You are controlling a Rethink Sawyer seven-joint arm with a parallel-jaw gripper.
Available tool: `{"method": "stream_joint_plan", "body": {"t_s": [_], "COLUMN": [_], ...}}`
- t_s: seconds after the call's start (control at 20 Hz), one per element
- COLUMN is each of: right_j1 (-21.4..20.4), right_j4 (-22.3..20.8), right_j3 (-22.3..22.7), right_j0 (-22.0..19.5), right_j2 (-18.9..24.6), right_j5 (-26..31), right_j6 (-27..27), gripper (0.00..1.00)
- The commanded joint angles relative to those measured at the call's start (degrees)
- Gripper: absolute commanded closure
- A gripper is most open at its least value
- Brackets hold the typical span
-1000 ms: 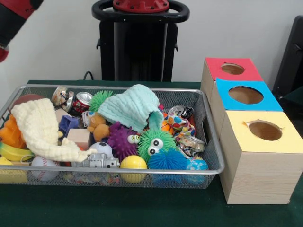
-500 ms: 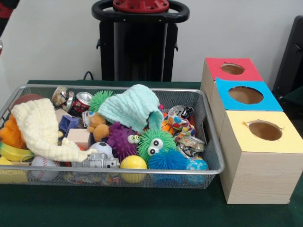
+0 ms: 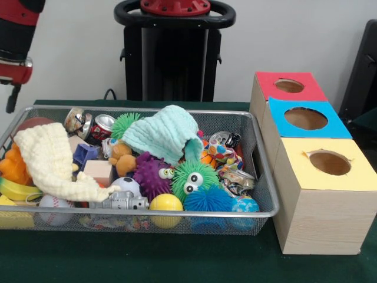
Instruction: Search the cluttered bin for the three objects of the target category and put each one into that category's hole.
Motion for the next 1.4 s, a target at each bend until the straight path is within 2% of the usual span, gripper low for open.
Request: {"method": "stream_joint_plan", "body": {"t_s": [0.05, 0.15, 0.4, 0.6, 0.85, 1.0, 1.25, 1.4], "right_j1": [-1.4, -0.9, -1.5, -0.7, 1.6, 2.6, 3.3, 2.3], "right_j4": [-1.3, -1.5, -1.1, -0.3, 0.1, 0.0, -5.5, -6.0], "right_j3": [3.9, 3.5, 4.7, 6.7, 8.8, 8.6, 5.9, 5.3], "right_j0": [2.7, 3.6, 2.7, -1.1, -4.5, -4.6, 0.0, 0.7], "right_j2": [10.0, 9.8, 11.9, 16.3, 19.8, 20.1, 14.9, 14.0], "right_j5": [6.3, 6.1, 5.3, 4.3, 3.4, 4.6, -0.7, -0.8], "right_j6": [-7.3, -6.2, -5.7, -6.5, -5.0, -4.3, 0.6, 1.3], "gripper": [0.00, 0.00, 0.00, 0.00, 0.00, 0.00, 0.00, 0.00]}}
